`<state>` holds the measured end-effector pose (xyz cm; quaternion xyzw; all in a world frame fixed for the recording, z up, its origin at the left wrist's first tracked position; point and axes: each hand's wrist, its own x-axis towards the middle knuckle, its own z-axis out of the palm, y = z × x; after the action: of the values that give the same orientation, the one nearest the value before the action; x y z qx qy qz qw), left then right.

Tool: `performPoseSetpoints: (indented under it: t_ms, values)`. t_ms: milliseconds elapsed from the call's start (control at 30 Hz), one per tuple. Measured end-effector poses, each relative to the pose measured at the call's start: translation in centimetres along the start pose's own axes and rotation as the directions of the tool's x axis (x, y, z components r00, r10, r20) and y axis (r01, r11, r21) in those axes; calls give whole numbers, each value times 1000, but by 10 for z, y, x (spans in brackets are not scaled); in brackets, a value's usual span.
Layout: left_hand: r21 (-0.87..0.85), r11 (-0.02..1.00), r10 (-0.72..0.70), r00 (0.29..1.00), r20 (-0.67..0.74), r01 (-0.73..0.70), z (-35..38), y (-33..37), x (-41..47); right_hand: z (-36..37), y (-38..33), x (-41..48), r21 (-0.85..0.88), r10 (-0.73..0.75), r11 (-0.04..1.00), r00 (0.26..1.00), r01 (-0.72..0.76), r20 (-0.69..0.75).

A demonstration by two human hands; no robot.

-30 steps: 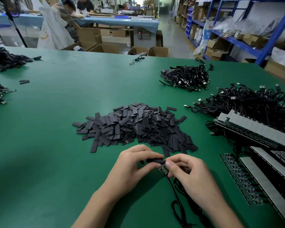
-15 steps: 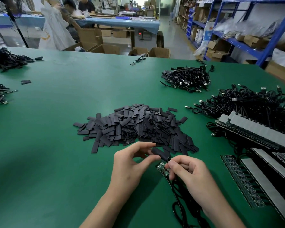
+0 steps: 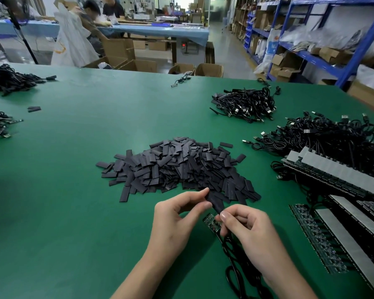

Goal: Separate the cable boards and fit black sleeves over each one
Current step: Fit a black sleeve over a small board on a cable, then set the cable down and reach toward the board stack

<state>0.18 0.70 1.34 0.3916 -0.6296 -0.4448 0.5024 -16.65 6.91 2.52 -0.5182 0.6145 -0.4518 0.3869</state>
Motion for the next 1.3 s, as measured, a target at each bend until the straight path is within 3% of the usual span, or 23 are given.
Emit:
performPoseSetpoints:
  t_ms: [300,467,633,767,833,900,1000,1133,1300]
  values:
    - [-273,956,-142,985,-100,110,-2,5,6,0,-7,-4,-295,-106,951,994,94,-25]
    - [-410,902,-234,951,-200,135,-10,2,11,0,-2,-3,-549,-180,804,973,229,142]
    - [-477,868,-284,928,-243,141,-14,0,14,3,-1,-3,-526,-224,808,964,265,142]
    - [-484,858,-299,933,-202,170,-17,-1,17,0,-5,-5,-363,-198,910,979,199,41]
    - [-395,894,-290,945,-150,211,-18,-4,17,-4,-7,-5,-255,-134,958,991,128,-9]
    - [-188,957,-241,966,-94,220,-17,-7,16,-8,-10,-2,-211,-95,974,994,81,-56]
    - [195,978,-89,995,48,78,-15,-12,11,-16,-13,10,-256,-98,965,985,59,-145]
    - [554,808,0,939,343,-202,-9,-11,6,-27,-19,48,-437,-95,899,967,-19,-236]
    - [651,698,-25,898,439,-299,-6,-14,4,-39,-49,143,-570,-111,820,962,-54,-250]
